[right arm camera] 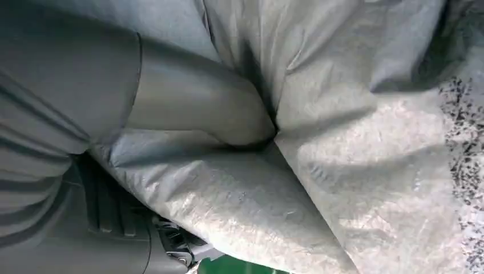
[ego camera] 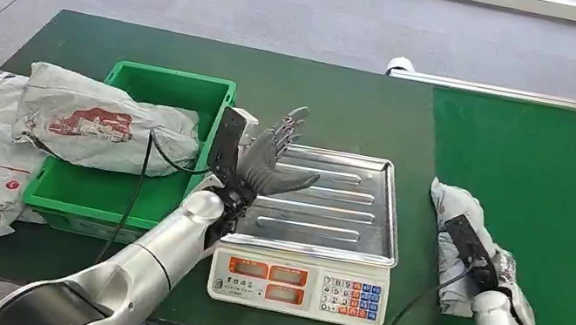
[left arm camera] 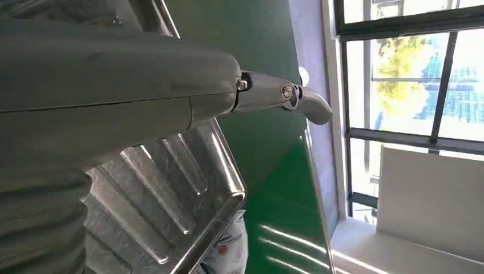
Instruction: Moved the parcel from conveyor to table for the left to box.
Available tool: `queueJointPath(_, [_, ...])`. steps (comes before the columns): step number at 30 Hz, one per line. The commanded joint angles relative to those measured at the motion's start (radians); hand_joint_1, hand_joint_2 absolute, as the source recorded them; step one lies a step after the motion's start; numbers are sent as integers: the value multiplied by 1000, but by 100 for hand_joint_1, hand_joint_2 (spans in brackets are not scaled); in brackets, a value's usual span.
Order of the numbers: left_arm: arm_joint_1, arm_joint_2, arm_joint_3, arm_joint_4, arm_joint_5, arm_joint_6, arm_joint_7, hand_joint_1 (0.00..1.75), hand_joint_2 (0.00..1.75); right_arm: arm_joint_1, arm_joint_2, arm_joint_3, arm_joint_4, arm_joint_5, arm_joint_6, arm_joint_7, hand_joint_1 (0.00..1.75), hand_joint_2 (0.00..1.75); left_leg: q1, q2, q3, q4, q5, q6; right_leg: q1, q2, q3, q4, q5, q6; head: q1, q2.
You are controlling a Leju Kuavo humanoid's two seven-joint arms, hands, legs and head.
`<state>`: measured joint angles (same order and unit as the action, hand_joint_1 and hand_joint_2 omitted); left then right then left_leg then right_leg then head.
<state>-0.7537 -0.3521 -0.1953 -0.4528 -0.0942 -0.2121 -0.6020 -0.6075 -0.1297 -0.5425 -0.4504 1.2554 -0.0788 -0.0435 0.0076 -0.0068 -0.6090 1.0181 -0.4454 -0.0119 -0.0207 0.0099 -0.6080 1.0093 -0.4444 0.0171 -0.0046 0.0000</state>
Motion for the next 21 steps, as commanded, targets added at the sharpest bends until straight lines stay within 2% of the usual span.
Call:
queueJointPath(1, [-32,23,70,43,-18,9,-1,0,175,134,242,-22,-594,33,-59,23,175,175,0,6,1,-1,-1,0,0,5,-1,0,1,-2,0,0])
queueJointPath(3, [-26,24,71,43,-21,7,-6,0,175,191,282,-3,-742,38,-33,28,175,175,0,6,1,-1,-2,-1,0,4,-1,1,0,-2,0,0])
queueJointPath(8, [-26,31,78,42,-20,9,-12,0,175,208,273,36,-816,37,-57,-7,175,175,0,2,2,-1,-2,0,0,1,0,0,-2,-3,0,0])
queueJointPath(11, [-15,49,89,28,-9,6,-18,0,175,195,202,118,-816,-27,-66,-34,175,175,0,3,0,-1,-2,0,0,2,-1,0,-2,-2,0,0])
queueJointPath(17, [-5,52,88,22,-11,4,-21,0,175,192,185,130,-795,-47,-77,-34,175,175,0,0,-2,-1,0,0,-1,-1,-2,0,-1,-1,0,0])
queueJointPath(19, [4,61,93,9,-1,12,-22,0,175,167,101,208,-750,-147,-124,-71,175,175,0,1,1,-2,-1,0,0,-1,1,-2,-1,-2,0,0])
queueJointPath(21, [16,68,96,-2,6,20,-23,0,175,145,64,244,-725,-199,-135,-82,175,175,-1,1,-1,-1,-1,1,-1,0,-2,-1,-1,-1,0,0])
